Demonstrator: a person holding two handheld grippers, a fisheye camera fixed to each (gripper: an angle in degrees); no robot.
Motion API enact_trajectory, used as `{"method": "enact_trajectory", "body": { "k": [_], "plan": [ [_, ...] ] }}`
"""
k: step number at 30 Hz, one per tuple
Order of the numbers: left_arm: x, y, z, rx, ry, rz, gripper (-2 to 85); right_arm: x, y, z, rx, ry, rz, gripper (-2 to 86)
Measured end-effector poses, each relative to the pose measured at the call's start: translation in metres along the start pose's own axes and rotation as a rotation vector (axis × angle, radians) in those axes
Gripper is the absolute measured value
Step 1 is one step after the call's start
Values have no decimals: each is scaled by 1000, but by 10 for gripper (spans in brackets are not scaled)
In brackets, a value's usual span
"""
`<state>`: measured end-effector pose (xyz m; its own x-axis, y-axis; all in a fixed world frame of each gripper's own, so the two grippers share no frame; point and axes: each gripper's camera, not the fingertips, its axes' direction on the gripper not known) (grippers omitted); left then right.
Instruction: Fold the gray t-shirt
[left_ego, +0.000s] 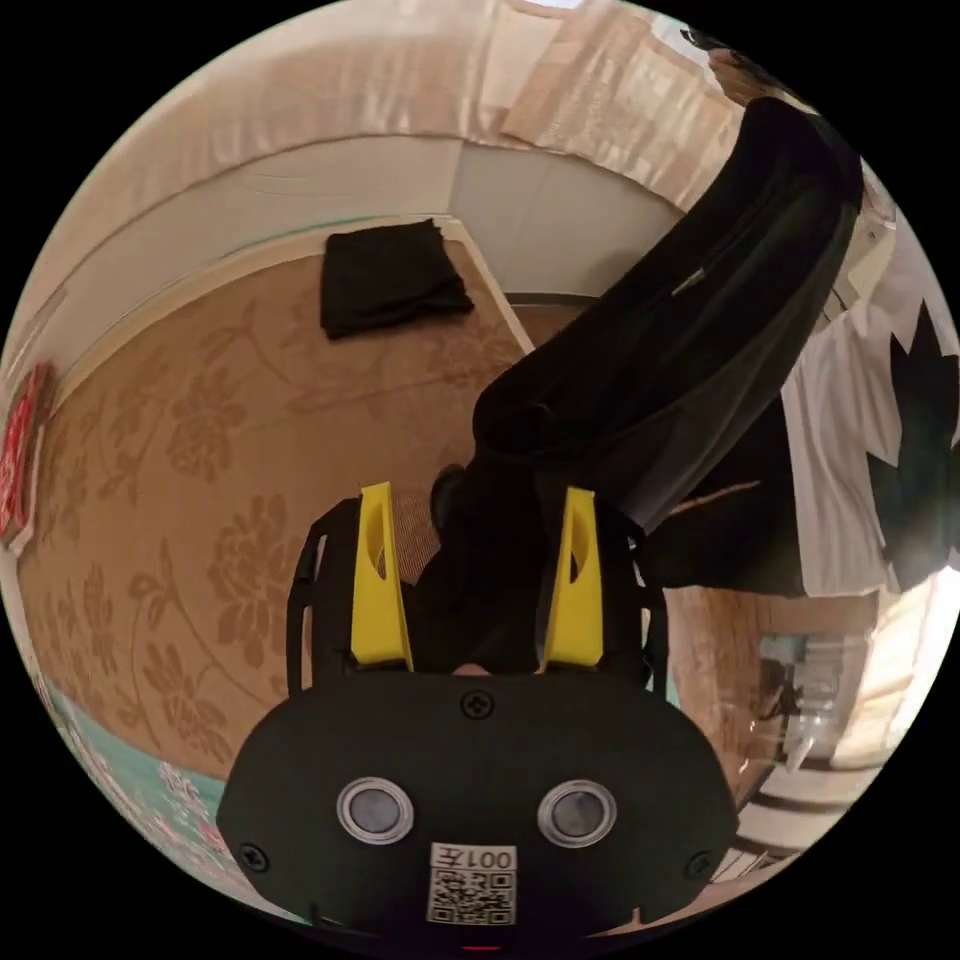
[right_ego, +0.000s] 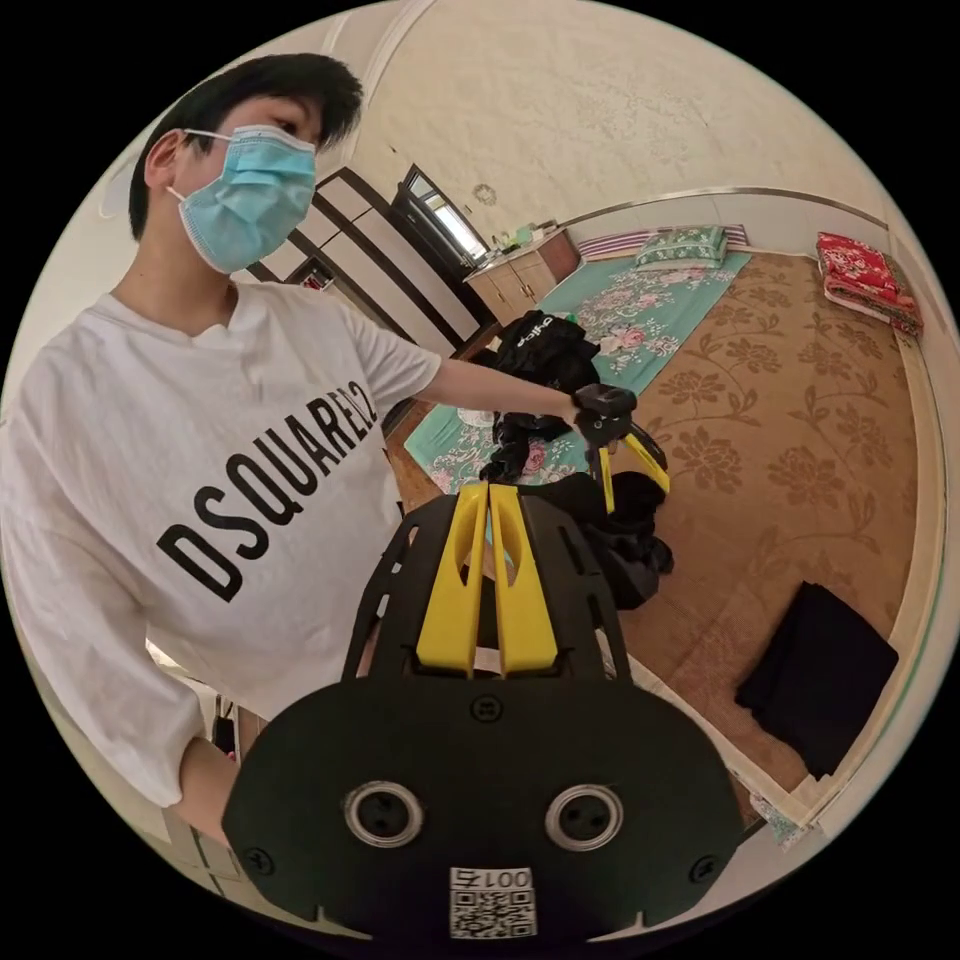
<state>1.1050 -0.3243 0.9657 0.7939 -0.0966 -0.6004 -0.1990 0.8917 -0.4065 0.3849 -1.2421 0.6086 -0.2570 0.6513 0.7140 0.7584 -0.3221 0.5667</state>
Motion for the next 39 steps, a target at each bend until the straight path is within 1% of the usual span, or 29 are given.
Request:
{"method": "enact_trajectory", "body": {
  "k": [2, 3, 4, 5, 6, 7, 8, 9, 11, 12, 14, 16, 17, 18, 19, 20, 21, 22, 23, 24, 26, 27, 29, 32, 35, 37, 39],
  "plan": [
    [-21, -2, 11, -39, 193, 100, 193, 6, -5, -3, 10, 7, -2, -1],
    [-25, -2, 13, -32, 239, 114, 187, 10, -8, -7, 24, 6, -4, -1],
    [-33, -2, 16, 10, 363, 130, 175, 12, -10, -10, 32, 9, -5, -1],
    [-42, -1, 19, 50, 486, 117, 112, 14, -13, -16, 49, 21, -6, -1],
    [-46, -1, 21, 58, 547, 109, 81, 16, -16, -23, 62, 36, -2, -1],
    [-54, 1, 24, 46, 670, 108, 33, 16, -17, -27, 66, 46, 2, -1],
    [-61, 5, 24, 12, 766, 69, 5, 17, -19, -36, 69, 72, 12, -1],
    [-63, 9, 20, 20, 772, 51, 0, 16, -21, -46, 66, 97, 21, -1],
    [-62, 33, -14, 131, 672, -14, -9, 15, -21, -63, 62, 135, 42, -1],
    [-62, 41, -25, 153, 644, -53, -9, 16, -19, -74, 73, 159, 64, -1],
    [-53, 81, -78, 272, 520, -240, -11, 17, -15, -92, 113, 195, 103, -1],
    [-34, 110, -124, 333, 427, -360, -11, 18, -12, -108, 175, 220, 151, -2],
    [-15, 126, -155, 344, 343, -416, -11, 18, -11, -119, 224, 222, 177, -2],
    [-5, 133, -170, 341, 300, -449, -11, 15, -12, -129, 279, 224, 179, -2],
    [16, 145, -199, 334, 234, -546, -11, 13, -13, -135, 309, 223, 175, -2],
    [34, 155, -225, 336, 201, -671, -11, 9, -16, -146, 353, 207, 161, -2],
    [44, 159, -238, 342, 190, -736, -10, 6, -23, -157, 377, 199, 131, -2],
    [63, 165, -263, 359, 171, -844, -10, 4, -27, -162, 382, 199, 111, -2],
    [85, 168, -288, 389, 121, -905, -10, -1, -37, -173, 383, 200, 63, -2],
    [95, 168, -300, 408, 83, -921, -10, -5, -49, -185, 384, 206, 2, -2],
    [132, 168, -345, 476, -59, -974, -10, -6, -67, -203, 393, 214, -75, -2],
    [140, 169, -354, 499, -92, -982, -10, -4, -81, -216, 403, 216, -125, -1],
    [163, 169, -389, 571, -204, -988, -11, 4, -104, -233, 427, 237, -163, -1],
    [173, 168, -426, 565, -333, -931, -11, 23, -151, -258, 459, 278, -198, -1],
    [161, 174, -455, 541, -392, -884, -12, 47, -211, -273, 460, 271, -263, -1],
    [139, 181, -467, 500, -416, -860, -12, 69, -254, -273, 423, 323, -264, -1],
    [102, 191, -474, 452, -405, -835, -12, 115, -318, -257, 326, 433, -223, -1]
  ]
}}
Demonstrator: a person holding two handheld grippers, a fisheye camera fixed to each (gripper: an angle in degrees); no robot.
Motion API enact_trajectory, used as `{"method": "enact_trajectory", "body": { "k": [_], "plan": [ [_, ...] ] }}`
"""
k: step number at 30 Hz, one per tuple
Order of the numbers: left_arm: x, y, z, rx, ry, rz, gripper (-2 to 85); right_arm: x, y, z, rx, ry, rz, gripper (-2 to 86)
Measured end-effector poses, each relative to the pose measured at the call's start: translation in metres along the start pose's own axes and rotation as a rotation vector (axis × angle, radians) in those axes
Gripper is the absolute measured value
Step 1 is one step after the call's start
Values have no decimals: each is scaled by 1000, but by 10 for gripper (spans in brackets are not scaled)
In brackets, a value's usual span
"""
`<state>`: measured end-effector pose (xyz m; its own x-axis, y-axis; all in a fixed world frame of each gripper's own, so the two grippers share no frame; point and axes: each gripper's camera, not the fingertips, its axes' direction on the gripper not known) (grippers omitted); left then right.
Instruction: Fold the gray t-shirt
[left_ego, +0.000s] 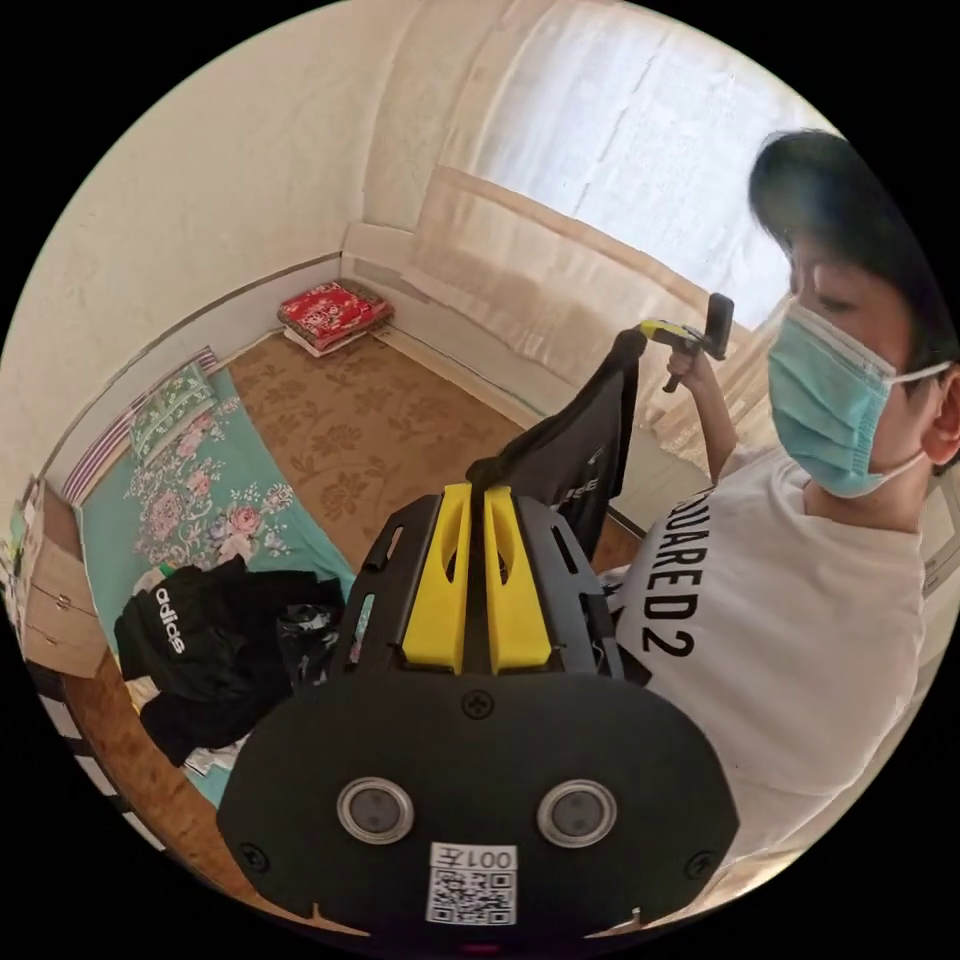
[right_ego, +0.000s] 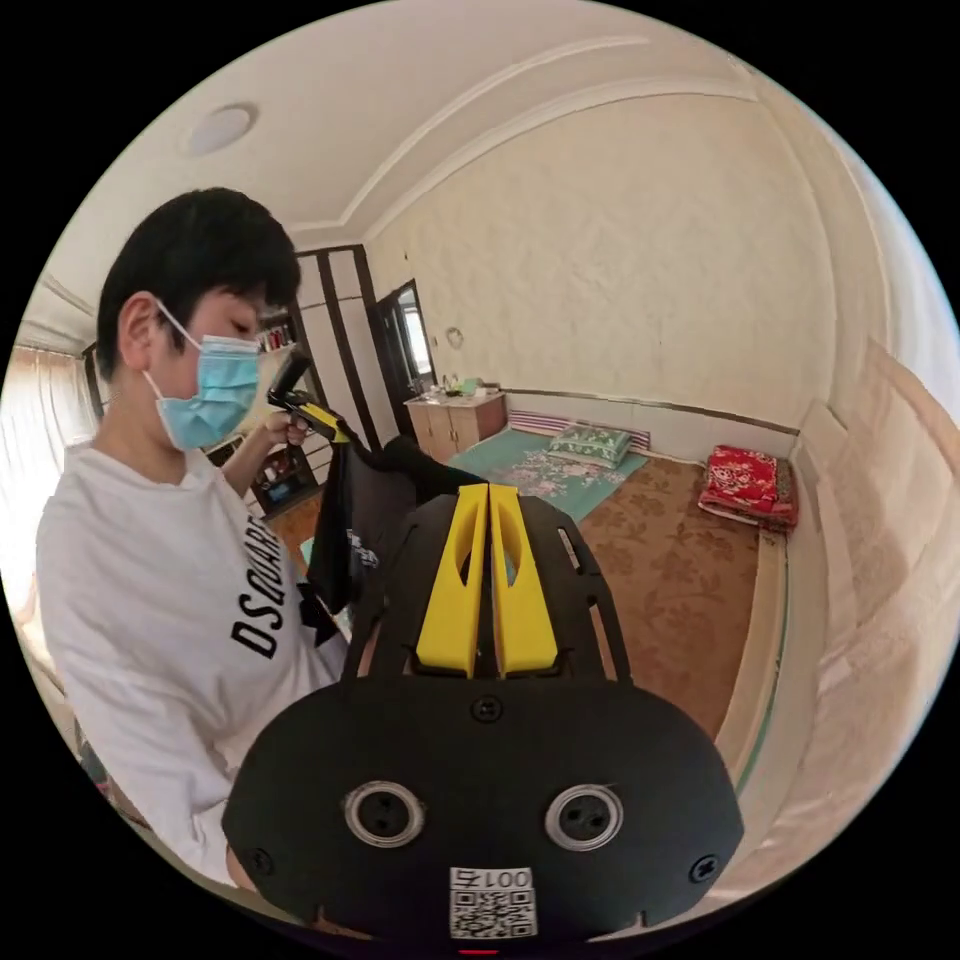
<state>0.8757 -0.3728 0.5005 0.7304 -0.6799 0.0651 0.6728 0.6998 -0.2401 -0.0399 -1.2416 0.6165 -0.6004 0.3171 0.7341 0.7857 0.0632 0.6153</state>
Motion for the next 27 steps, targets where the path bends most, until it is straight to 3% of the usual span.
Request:
{"method": "enact_trajectory", "body": {
  "k": [4, 9, 13, 15, 17, 21, 25, 27],
  "plan": [
    [-104, -47, 79, -150, 31, 17, -12, 90, -40, 117, -187, 87, 22, 0],
    [-234, -64, 223, -350, 7, -86, -11, 252, -34, 319, -399, 72, 213, 1],
    [-331, -63, 359, -467, -119, -160, -6, 351, -1, 472, -547, 196, 359, 5],
    [-364, -50, 405, -490, -244, -331, 3, 389, 27, 552, -629, 346, 383, 11],
    [-387, -23, 444, -486, -368, -481, 50, 405, 43, 590, -660, 422, 335, 21],
    [-391, 31, 451, -408, -479, -487, 102, 418, 75, 606, -642, 391, 210, 64],
    [-372, 95, 435, -250, -248, -592, 107, 426, 110, 613, -764, 348, 192, 93],
    [-361, 109, 450, -317, -208, -570, 106, 436, 123, 626, -815, 301, 243, 95]
  ]
}}
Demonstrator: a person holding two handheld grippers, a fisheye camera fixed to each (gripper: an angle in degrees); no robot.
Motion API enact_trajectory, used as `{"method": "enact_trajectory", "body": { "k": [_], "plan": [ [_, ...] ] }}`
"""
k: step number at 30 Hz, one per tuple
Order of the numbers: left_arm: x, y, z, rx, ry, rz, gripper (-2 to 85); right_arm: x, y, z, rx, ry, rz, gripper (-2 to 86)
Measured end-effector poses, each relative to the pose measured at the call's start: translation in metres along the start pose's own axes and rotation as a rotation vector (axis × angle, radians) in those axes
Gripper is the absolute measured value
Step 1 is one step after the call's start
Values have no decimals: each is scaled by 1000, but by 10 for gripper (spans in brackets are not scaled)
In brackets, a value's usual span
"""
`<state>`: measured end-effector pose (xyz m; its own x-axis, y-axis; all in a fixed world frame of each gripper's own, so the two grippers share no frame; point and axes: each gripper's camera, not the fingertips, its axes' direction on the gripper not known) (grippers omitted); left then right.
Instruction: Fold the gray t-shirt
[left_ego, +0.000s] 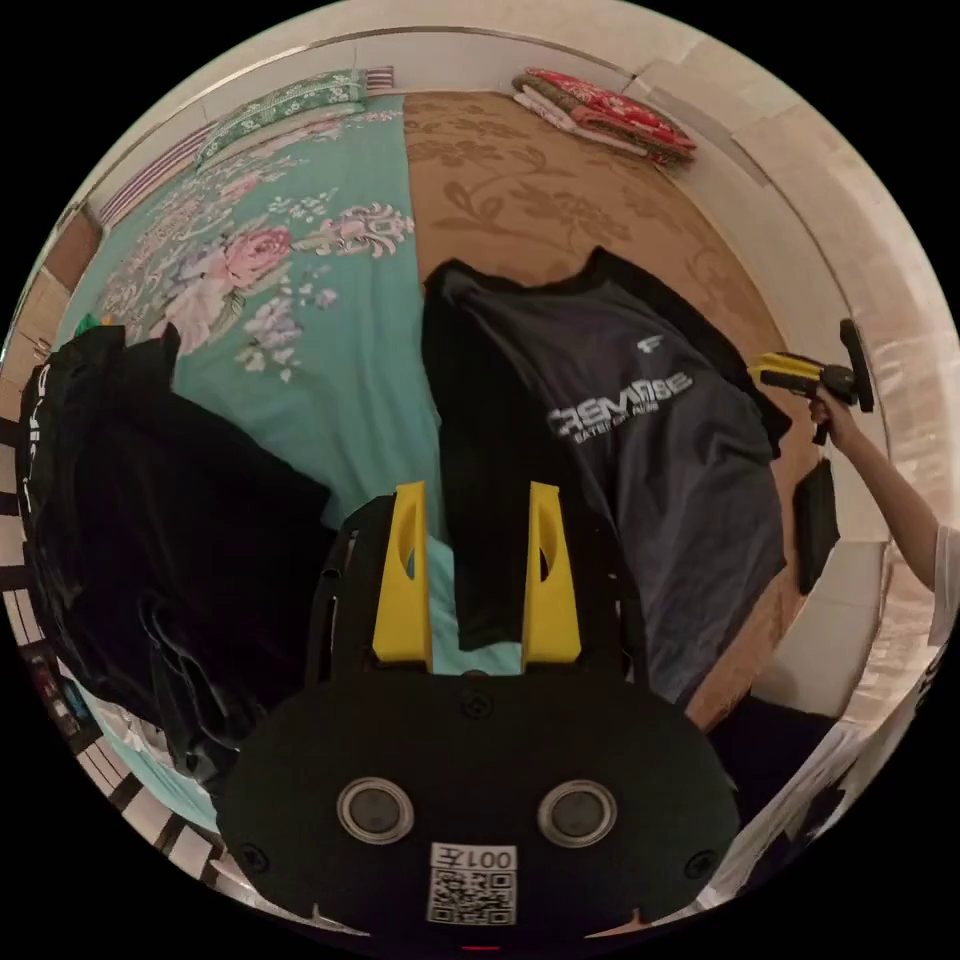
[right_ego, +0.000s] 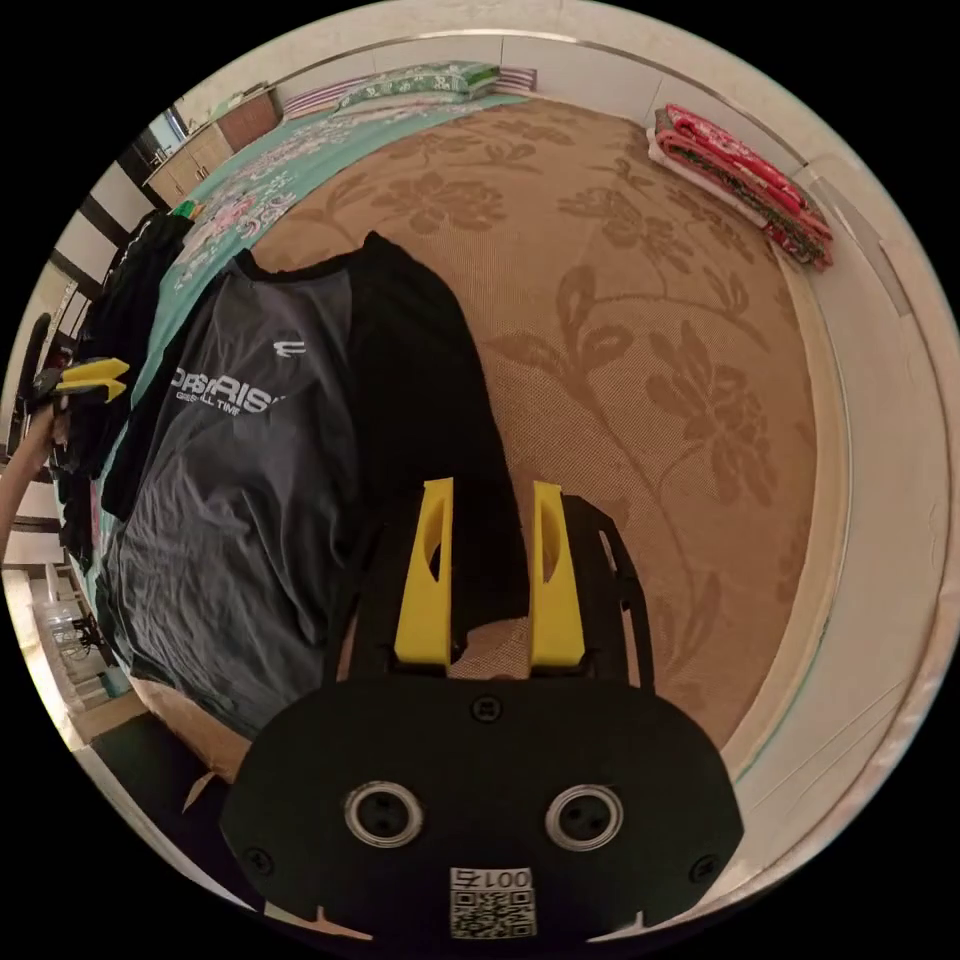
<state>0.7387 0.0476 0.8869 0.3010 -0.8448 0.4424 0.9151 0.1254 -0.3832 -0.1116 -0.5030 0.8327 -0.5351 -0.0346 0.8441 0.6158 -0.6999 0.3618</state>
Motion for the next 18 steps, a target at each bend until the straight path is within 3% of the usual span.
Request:
{"method": "enact_trajectory", "body": {
  "k": [3, 10, 15, 18],
  "plan": [
    [12, 8, 45, -159, -95, 86, 85, 3, -10, 22, -44, 46, 27, 78],
    [-22, 11, 69, -170, -242, 154, -2, 31, -37, 31, -73, 184, -199, 13],
    [-85, 1, 81, -172, -402, 49, -7, 108, -77, 8, 0, 407, -194, 12],
    [-118, -8, 106, -204, -318, -91, -5, 141, -96, 29, -95, 345, -118, 22]
  ]
}}
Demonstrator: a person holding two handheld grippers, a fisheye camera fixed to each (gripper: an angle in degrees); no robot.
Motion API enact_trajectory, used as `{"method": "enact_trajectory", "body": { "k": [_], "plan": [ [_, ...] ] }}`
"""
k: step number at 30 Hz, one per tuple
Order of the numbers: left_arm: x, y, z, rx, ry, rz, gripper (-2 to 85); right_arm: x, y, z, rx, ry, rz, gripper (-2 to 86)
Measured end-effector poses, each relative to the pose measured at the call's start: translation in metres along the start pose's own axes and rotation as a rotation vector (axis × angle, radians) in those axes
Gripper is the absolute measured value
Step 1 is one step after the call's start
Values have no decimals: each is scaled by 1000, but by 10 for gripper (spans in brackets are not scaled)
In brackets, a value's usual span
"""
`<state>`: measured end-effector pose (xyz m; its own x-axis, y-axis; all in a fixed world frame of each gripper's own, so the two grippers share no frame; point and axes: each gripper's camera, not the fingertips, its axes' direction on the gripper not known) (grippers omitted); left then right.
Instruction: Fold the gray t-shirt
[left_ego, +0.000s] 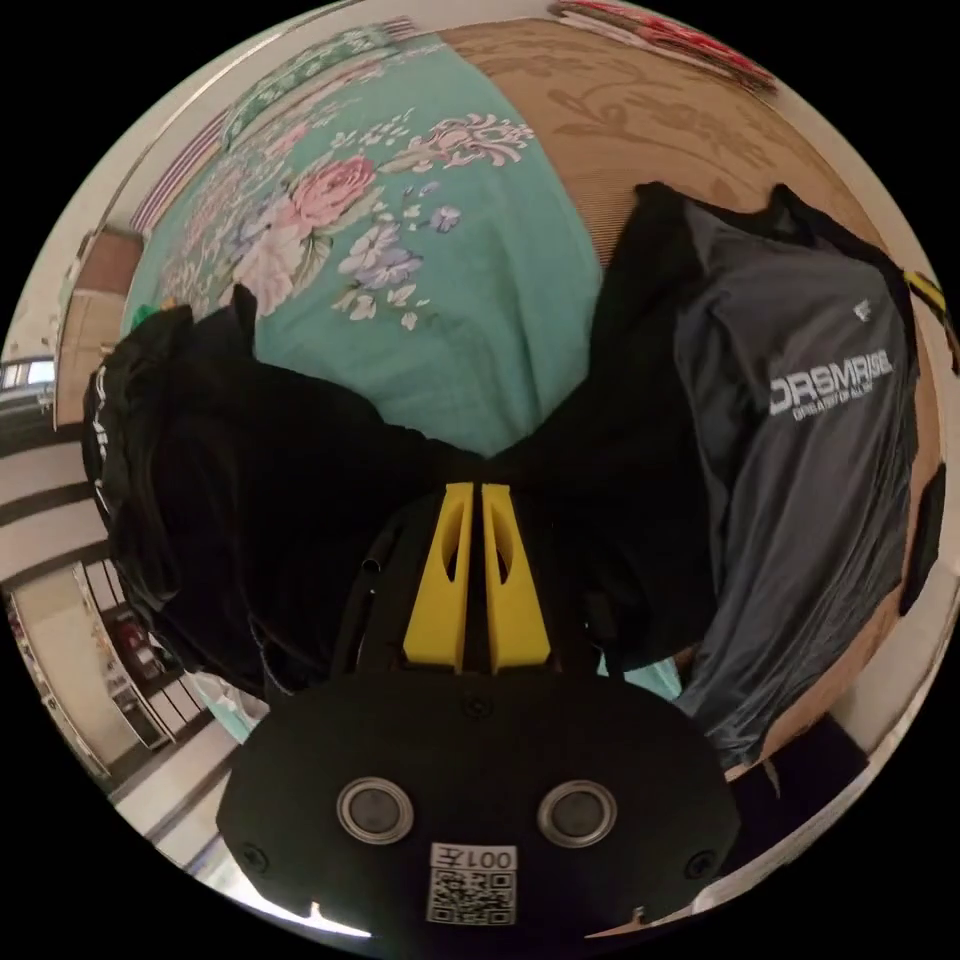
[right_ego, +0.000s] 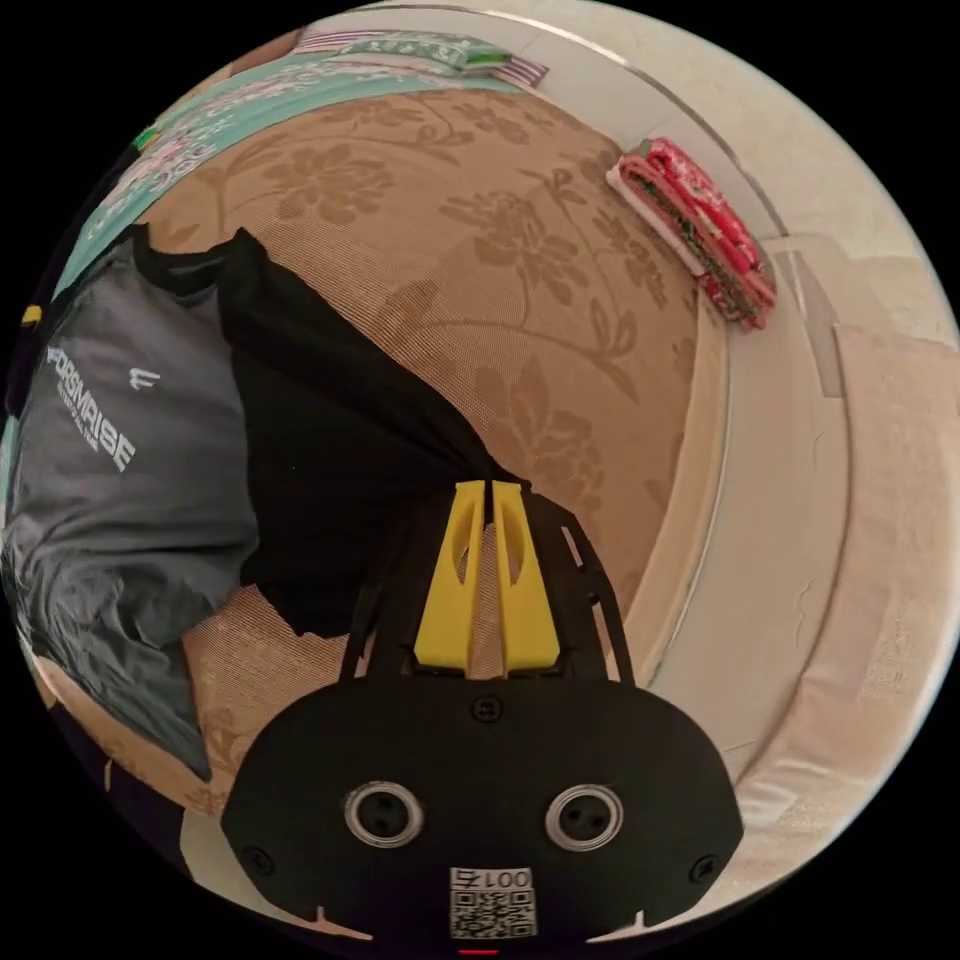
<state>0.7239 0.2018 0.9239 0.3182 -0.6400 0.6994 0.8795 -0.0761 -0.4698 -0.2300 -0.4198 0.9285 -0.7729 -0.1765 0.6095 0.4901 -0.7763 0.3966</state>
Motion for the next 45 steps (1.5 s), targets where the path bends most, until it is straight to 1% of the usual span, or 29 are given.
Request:
{"method": "enact_trajectory", "body": {
  "k": [1, 3, 5, 7, 9, 10, 11, 12, 13, 14, 15, 16, 17, 19, 21, 23, 24, 26, 28, 31, 33, 34, 36, 39, 41, 42, 43, 45],
  "plan": [
    [-4, 0, 8, 5, -4, -61, -2, 0, 0, 5, -5, -26, -10, 25],
    [-5, 12, 15, 64, -23, -159, 7, -8, 14, 9, 35, 9, -15, 47],
    [-5, 48, 17, 184, -19, -246, 45, -13, 41, 0, 103, -14, 27, 68],
    [0, 83, 17, 243, 6, -231, 72, -19, 79, -10, 160, -116, 66, 80],
    [6, 122, 23, 265, 70, -209, 94, -34, 136, -16, 169, -340, 95, 89],
    [10, 148, 32, 248, 156, -185, 106, -41, 150, -15, 158, -396, 94, 90],
    [15, 172, 46, 217, 256, -158, 110, -56, 178, -11, 121, -507, 95, 88],
    [18, 183, 55, 197, 296, -150, 111, -71, 203, -2, 69, -584, 97, 91],
    [24, 204, 73, 145, 352, -140, 116, -79, 215, 4, 41, -597, 101, 95],
    [28, 221, 93, 73, 385, -155, 121, -93, 234, 15, -18, -597, 106, 104],
    [29, 229, 103, 38, 404, -172, 124, -103, 249, 27, -64, -601, 127, 112],
    [29, 242, 115, 42, 428, -198, 125, -105, 256, 32, -72, -613, 149, 116],
    [27, 251, 120, 68, 429, -212, 122, -105, 264, 35, -28, -610, 217, 124],
    [25, 256, 133, 1, 447, -212, 98, -104, 267, 39, -27, -549, 284, 91],
    [24, 262, 145, -24, 463, -207, 82, -109, 266, 43, -67, -411, 263, 60],
    [23, 270, 160, -23, 495, -200, 34, -113, 268, 44, -86, -356, 199, 52],
    [23, 272, 164, -26, 509, -199, 26, -113, 271, 43, -94, -323, 171, 59],
    [21, 281, 173, -11, 529, -193, 2, -112, 279, 41, -103, -333, 109, 69],
    [15, 291, 177, 2, 524, -208, -4, -102, 294, 36, -103, -340, 92, 78],
    [0, 311, 178, 51, 526, -257, -7, -68, 334, 19, -75, -379, 172, 91],
    [-7, 322, 179, 74, 539, -254, -8, -42, 373, 8, -57, -396, 223, 101],
    [-9, 329, 183, 70, 544, -249, -9, -36, 382, 7, -57, -410, 226, 103],
    [-11, 338, 191, 34, 571, -252, -10, -18, 415, 8, -76, -526, 272, 110],
    [-4, 351, 204, 0, 500, -195, -11, -8, 445, 28, -125, -545, 307, 118],
    [-2, 360, 226, -93, 457, -204, -14, -10, 455, 49, -194, -544, 283, 122],
    [-3, 361, 230, -121, 474, -212, -15, -10, 458, 56, -235, -555, 244, 124],
    [-6, 363, 229, -116, 516, -205, -16, -9, 459, 54, -237, -551, 220, 125],
    [-12, 366, 212, -19, 518, -159, -17, 4, 464, 32, -161, -550, 176, 129]
  ]
}}
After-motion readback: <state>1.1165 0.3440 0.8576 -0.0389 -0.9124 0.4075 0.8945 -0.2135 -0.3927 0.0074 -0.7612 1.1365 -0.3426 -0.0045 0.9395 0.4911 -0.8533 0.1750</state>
